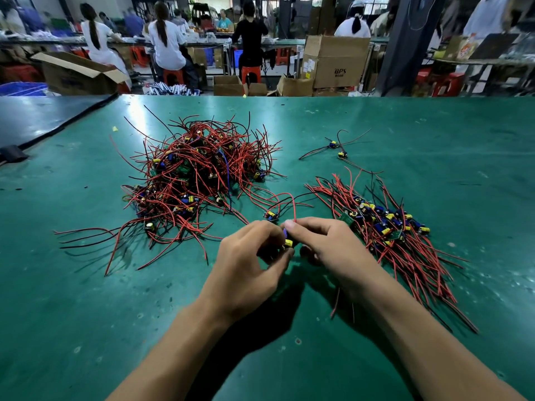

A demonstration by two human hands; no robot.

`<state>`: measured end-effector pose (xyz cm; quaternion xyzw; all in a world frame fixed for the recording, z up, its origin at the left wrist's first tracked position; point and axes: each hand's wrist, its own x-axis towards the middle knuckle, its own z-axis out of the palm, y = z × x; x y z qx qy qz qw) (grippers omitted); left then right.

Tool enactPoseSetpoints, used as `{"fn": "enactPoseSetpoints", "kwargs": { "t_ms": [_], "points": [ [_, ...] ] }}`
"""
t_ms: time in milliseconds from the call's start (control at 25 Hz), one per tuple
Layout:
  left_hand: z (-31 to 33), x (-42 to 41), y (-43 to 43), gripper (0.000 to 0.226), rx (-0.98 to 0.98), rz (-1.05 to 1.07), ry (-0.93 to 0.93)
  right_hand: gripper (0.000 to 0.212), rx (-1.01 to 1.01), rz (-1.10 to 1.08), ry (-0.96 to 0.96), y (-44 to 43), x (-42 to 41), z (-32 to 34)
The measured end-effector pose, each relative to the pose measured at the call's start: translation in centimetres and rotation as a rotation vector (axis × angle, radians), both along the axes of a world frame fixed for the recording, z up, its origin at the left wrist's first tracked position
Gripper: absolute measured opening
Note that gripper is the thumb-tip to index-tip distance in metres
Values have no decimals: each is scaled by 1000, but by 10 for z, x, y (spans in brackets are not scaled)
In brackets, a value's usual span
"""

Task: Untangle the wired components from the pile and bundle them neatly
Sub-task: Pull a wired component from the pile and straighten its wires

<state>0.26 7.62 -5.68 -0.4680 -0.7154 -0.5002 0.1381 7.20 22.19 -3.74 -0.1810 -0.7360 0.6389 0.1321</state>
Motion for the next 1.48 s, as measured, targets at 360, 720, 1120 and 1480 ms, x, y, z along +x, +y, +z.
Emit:
{"fn": "enactPoseSetpoints", "kwargs": {
  "t_ms": [360,720,1120,1480],
  "points": [
    [17,8,5,43,128,-400,-1356,35,-490,195,39,8,1,1],
    [10,8,4,25,-19,-371,-1146,18,-275,59,172,9,0,-4],
    [4,9,3,17,36,-354,-1105,28,-366,373,63,4,7,-4],
    [5,10,6,18,-66,-237,-959,15,129,-27,103,5,4,-4]
  ]
}}
